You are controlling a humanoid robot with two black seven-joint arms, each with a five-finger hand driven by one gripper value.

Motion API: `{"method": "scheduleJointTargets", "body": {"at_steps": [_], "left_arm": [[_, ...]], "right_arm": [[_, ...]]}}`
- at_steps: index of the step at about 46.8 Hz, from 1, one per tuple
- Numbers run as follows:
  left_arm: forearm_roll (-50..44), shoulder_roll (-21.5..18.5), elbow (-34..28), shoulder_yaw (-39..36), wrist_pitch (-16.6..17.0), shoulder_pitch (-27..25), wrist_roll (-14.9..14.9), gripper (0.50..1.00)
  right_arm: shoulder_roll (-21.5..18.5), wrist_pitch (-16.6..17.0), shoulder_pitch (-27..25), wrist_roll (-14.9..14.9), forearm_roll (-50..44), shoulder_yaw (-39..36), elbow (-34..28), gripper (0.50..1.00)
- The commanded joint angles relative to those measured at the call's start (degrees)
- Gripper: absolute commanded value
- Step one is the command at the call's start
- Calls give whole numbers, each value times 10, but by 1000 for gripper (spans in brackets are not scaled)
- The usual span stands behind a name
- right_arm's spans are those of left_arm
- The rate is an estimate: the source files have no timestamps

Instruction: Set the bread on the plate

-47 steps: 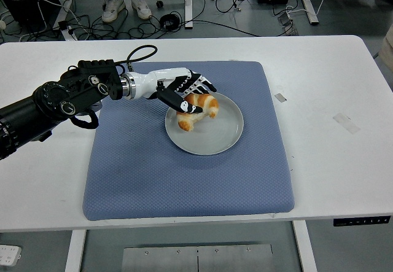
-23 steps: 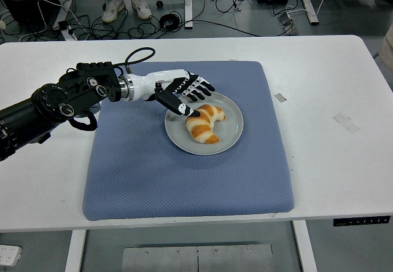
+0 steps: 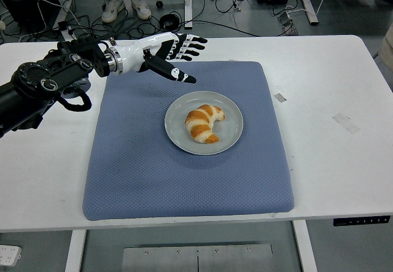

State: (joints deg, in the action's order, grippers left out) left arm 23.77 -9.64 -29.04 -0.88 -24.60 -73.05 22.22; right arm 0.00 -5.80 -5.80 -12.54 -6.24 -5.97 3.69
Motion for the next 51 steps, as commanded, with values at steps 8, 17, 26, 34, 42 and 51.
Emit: {"method": "scheduleJointTargets", "body": {"at_steps": [8, 17, 26, 34, 42, 51], "left_arm": [[-19, -25, 22, 59, 0, -2, 0, 949], [-20, -48, 30, 107, 0, 5, 0, 951], [-28, -59, 42, 115, 1, 8, 0, 951], [-94, -59, 66, 119, 1, 8, 0, 952], [-99, -59, 71, 119, 1, 12, 0, 952], [-99, -59, 71, 119, 1, 15, 0, 952]], "right_arm": [[0, 0, 0, 1, 0, 0, 0, 1000], [0, 0, 0, 1, 0, 0, 0, 1000], [0, 0, 0, 0, 0, 0, 0, 1000], [0, 0, 0, 0, 0, 0, 0, 1000], [0, 0, 0, 1, 0, 0, 0, 1000], [0, 0, 0, 1, 0, 1, 0, 1000]]}}
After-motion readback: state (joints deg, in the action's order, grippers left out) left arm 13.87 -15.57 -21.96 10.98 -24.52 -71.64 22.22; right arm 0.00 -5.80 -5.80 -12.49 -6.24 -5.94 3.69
